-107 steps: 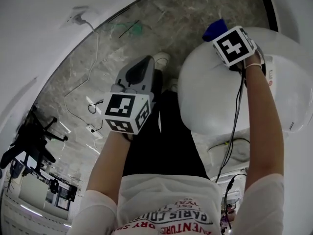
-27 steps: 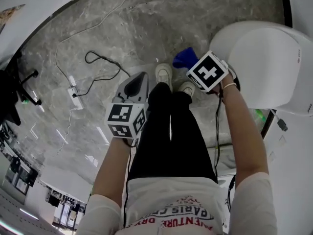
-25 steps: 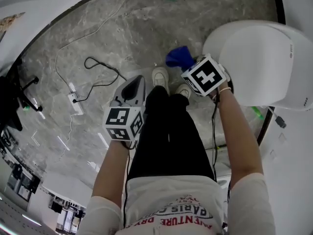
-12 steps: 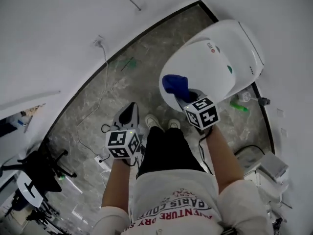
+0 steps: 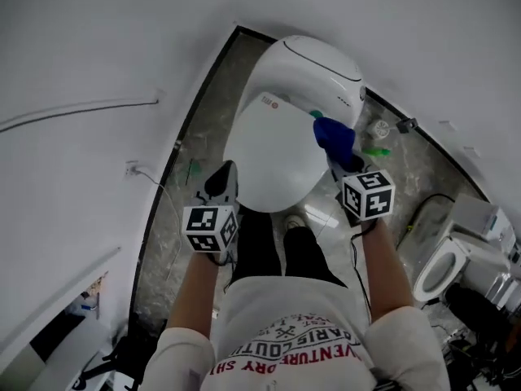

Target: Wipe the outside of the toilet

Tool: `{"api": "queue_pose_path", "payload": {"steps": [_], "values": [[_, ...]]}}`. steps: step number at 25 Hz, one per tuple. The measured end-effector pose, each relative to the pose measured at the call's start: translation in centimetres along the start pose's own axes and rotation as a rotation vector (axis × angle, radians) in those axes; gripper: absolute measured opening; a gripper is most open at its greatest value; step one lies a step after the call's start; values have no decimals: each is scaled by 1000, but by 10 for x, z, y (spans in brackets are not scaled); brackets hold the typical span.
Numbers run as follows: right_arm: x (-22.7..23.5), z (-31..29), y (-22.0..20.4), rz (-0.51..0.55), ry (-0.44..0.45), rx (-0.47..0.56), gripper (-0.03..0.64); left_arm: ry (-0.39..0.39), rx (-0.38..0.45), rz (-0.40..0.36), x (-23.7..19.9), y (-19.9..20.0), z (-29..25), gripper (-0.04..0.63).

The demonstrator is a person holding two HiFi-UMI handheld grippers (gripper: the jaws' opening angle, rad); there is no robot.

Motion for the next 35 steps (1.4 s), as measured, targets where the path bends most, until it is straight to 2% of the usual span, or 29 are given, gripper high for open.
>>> {"api": "queue_pose_path", "payload": {"steps": [4,8,12,16,23,28,31,35], "values": [[41,7,-10,-141,-158,22,77,-186,-74,-99,19,26,-69,6],[68,5,-19,-275,-281,62,77,-338,-147,-249,39,39,-124,6],[86,7,-29,-378,-343,109,77,-396,-194,-317,60,44,-164,6],[114,7,-41,-426,-387,104,77,-411,-237,-333,90,44,-200,6],[186,-32,-42,-378,-386,84,77,-384,-284,-343,131,42,-263,6],[237,-70,-30,-301,-370,72,77,-349,-309,-321,148,38,-300,6],[259,-90,-24,-220,-313,81,77,-338,-321,-297,160,31,-319,6],[267,-113,-17,-71,-211,84,77,-345,-340,-281,169,18,-332,6]]}}
Point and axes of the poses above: the fingertips, and each gripper's own axes: z backward along the fingers, x to its right, y out of its top, the point moved 7 cm from there along z, backward along the fingers, and after that the axes turned 5 degrees about z, right-handed, at the moved point
